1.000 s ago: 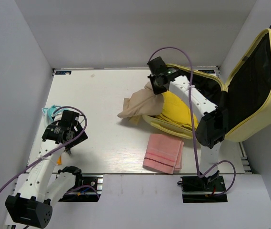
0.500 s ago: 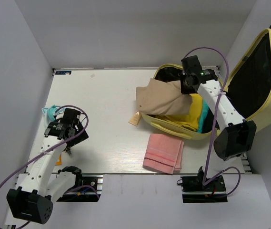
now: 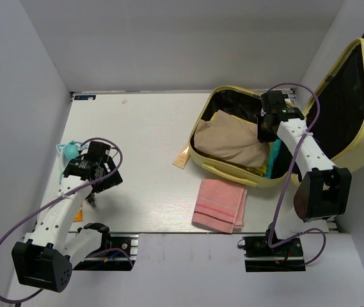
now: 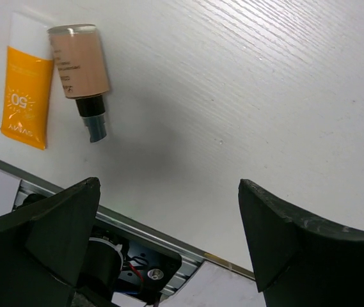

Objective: Pack the luggage

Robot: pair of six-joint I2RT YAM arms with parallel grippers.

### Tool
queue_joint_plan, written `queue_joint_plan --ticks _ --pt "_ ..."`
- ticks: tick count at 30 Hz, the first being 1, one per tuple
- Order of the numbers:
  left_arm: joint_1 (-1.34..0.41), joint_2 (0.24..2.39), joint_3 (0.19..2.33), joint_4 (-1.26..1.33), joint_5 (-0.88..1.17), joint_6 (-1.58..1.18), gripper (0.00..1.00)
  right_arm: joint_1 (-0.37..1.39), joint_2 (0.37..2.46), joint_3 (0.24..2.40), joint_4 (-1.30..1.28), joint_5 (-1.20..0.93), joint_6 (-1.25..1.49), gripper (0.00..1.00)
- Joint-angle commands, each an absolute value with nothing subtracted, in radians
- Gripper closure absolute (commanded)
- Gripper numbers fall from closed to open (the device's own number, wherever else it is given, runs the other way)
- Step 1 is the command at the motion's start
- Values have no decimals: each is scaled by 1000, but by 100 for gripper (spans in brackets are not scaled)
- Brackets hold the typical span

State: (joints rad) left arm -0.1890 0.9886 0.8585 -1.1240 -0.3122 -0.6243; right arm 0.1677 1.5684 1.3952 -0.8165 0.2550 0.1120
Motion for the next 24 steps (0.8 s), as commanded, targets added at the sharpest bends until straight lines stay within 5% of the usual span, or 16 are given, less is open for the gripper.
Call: queue_joint_plan --ticks 1,5,7,10,14,21,24 --pt "-192 1000 894 -1069 -259 -571 1 130 1514 1353 -747 262 80 100" --pt "-227 1029 907 -1039 -252 -543 0 89 1519 1344 -750 241 65 96" --pt "-239 1051 922 -1034 -252 -526 0 86 1529 1365 -785 219 61 43" --pt "-265 1090 969 -1020 -241 -506 0 84 1519 1384 -801 163 61 22" --pt "-339 1175 1067 -947 -175 -457 0 87 1434 1402 -819 104 67 11" --pt "-514 1478 1440 -783 -25 -364 0 86 1382 1388 -873 212 220 13" --pt "-589 1698 1690 -801 61 -293 3 84 1347 1329 -850 238 331 21"
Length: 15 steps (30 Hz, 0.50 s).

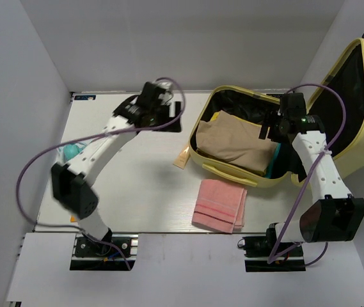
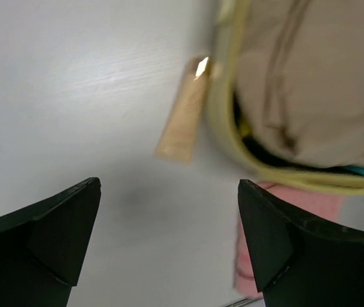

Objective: Pack the luggage

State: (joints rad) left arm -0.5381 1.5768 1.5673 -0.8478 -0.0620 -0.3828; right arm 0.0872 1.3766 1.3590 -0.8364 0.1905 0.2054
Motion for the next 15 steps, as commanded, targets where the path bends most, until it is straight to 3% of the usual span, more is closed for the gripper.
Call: queue_joint_plan --ticks 1,6,10,15 --pt "-607 1829 1853 -814 127 -270 5 81 1336 1289 -839 262 365 23" --pt "-661 2105 2190 -821 179 -216 5 71 1289 1218 -810 253 446 27" --pt "-681 2181 2134 -538 190 -238 5 69 1247 1138 -746 192 445 27" --pt "-687 2273 2171 -376 161 -308 11 66 1227 1121 -738 186 426 30"
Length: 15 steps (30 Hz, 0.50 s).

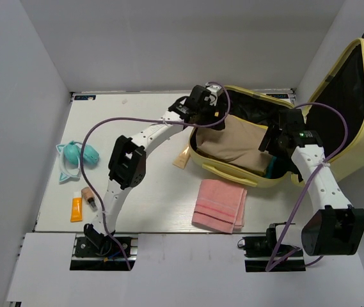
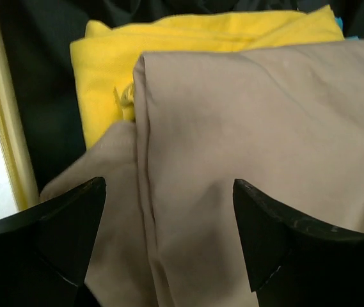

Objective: Pack the luggage

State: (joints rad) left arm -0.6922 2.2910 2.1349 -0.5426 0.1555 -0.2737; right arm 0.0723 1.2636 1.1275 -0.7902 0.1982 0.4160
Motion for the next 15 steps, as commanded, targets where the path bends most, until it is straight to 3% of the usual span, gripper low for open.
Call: queue_joint_plan --ticks 1,6,9,10,13,15 --pt "-687 2298 2174 -358 175 -313 11 71 1226 1109 -735 180 425 30" --pt "-696 2350 2163 -232 170 -310 14 66 1229 1083 -735 169 417 32" --pt "-698 2370 2148 -213 158 -308 30 66 1235 1074 -727 156 414 34" --pt "-699 2372 2141 -198 170 -316 43 64 1242 1071 -724 155 416 34" --pt "-701 2373 2122 -149 211 -340 61 66 1262 1066 -726 137 414 34" --pt "-701 2373 2117 -118 270 -344 65 64 1279 1071 -724 132 420 34"
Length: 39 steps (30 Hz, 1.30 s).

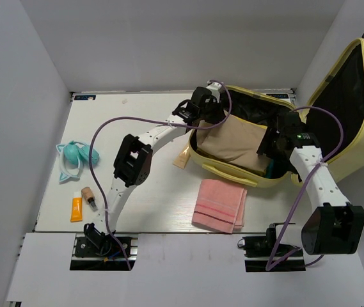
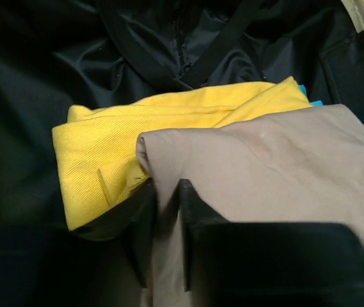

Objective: Pack the luggage

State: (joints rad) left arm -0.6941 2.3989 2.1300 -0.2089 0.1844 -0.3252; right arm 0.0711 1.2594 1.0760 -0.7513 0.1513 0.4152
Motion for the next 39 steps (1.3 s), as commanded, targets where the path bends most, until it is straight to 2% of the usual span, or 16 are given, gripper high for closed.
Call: queue_joint_plan --ticks 1,5,15,30,32,33,34,36,37,39 --pt "-707 2373 2115 -118 267 -344 72 63 1284 1074 -729 130 419 34" --pt "-709 2338 2097 -141 247 -321 100 63 1273 1069 -729 150 417 34" --pt "-709 2057 1847 -118 111 -255 100 63 1261 1046 -704 124 420 32" --pt "-624 2152 1945 -213 21 -245 99 63 1278 1028 -666 29 420 31" --pt "-620 2172 1956 -235 53 -233 85 64 1284 1028 -667 32 422 31" --pt "-620 2175 1959 -245 69 -230 70 63 1284 1031 -666 31 420 31" --pt "-621 2171 1950 -244 89 -210 31 64 1285 1031 -670 29 422 31" --pt "-623 2160 1939 -262 123 -207 21 63 1287 1041 -672 26 419 30" --pt "-627 2155 1937 -271 129 -198 11 64 1289 1046 -683 35 417 28" --pt "-629 2134 1940 -308 132 -184 2 63 1284 1077 -690 69 422 26"
